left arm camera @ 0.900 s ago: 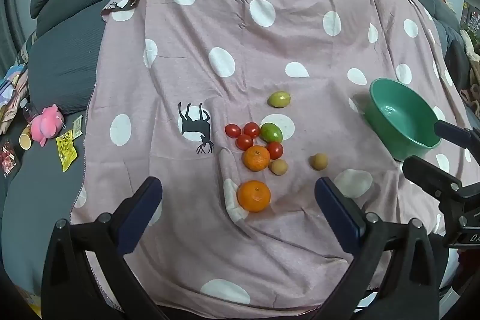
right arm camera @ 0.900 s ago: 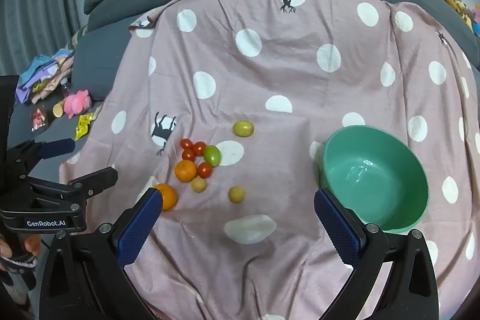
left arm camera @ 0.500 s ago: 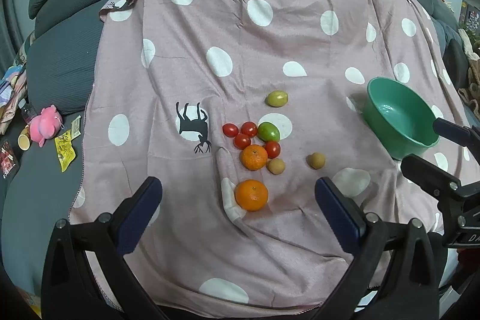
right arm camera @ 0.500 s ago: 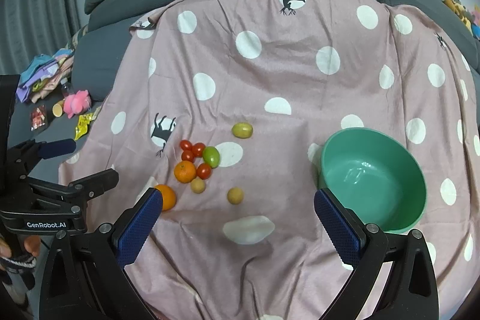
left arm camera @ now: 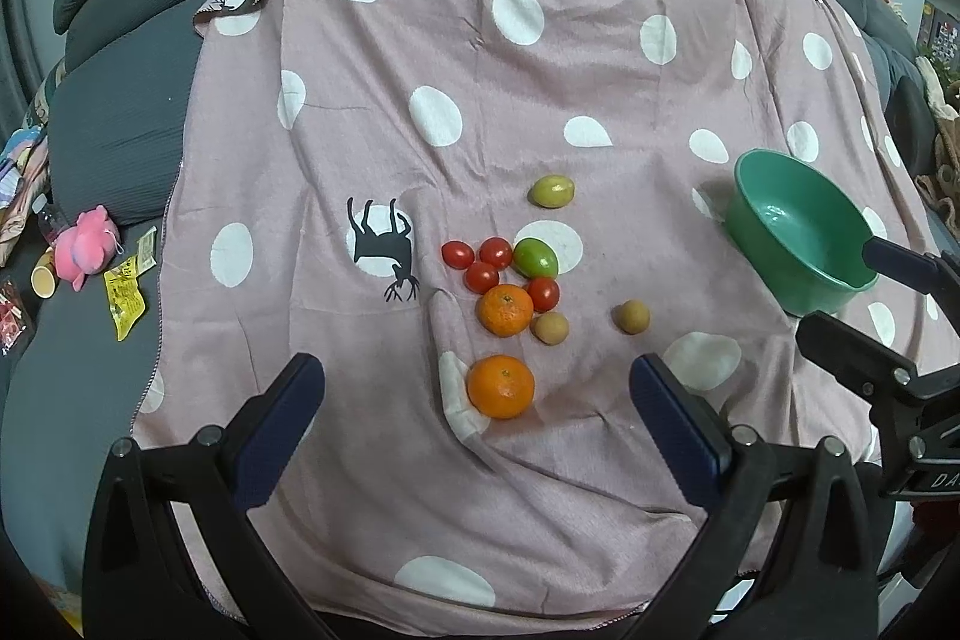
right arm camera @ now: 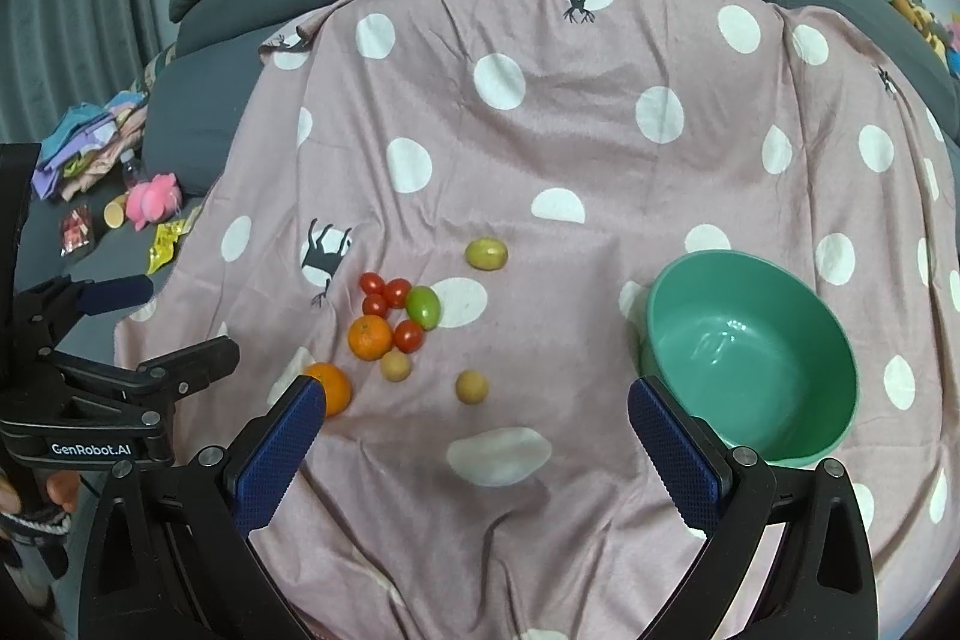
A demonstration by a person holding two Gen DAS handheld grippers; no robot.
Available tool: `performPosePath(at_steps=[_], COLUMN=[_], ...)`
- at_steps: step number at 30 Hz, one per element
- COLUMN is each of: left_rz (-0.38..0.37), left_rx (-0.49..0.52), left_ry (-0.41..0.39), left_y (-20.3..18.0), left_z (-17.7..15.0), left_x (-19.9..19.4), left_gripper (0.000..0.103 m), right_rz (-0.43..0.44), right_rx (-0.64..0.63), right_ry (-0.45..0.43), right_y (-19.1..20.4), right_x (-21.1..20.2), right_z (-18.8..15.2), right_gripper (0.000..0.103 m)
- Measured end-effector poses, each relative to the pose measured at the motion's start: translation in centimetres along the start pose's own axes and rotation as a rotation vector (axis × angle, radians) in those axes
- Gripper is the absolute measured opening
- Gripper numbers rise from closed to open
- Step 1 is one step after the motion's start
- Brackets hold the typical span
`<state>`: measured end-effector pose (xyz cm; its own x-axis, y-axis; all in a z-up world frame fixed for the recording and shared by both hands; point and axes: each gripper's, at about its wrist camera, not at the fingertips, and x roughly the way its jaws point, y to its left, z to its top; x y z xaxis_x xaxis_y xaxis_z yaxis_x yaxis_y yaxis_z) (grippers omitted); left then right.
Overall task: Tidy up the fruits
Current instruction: 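Move both tools toward the fruit pile near the green bowl, then grasp the large orange with the left tool while the right tool grasps the other orange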
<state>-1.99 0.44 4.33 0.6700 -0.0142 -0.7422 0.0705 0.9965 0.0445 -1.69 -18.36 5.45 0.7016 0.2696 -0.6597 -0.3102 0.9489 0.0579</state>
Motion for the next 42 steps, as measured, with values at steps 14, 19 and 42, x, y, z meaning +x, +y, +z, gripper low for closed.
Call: performPosePath(at_steps=[14,19,42], left_rz=[-0.064,-0.161,-0.241], left_rx=[-0.017,-0.064,0.03], left_ry=[-0.001,0.013,0.095], left_y=[0.3,1.6,0.8], left_z=[-0.2,-1.2,-3.6], left_x=[1.9,3.9,10.7], left_gripper=[0.102,0.102,0.05], right_rz=[0.041,0.018,0.148], right_rx=[0.056,0.045,0.108], right_ry=[0.097,0.047,0.176], right_y=[-0.6,-1.3,-3.2], right_x=[2.2,3.9,11.3], right_z=[-0.5,-1.3,-3.6], right_gripper=[0.101,0.101,0.096])
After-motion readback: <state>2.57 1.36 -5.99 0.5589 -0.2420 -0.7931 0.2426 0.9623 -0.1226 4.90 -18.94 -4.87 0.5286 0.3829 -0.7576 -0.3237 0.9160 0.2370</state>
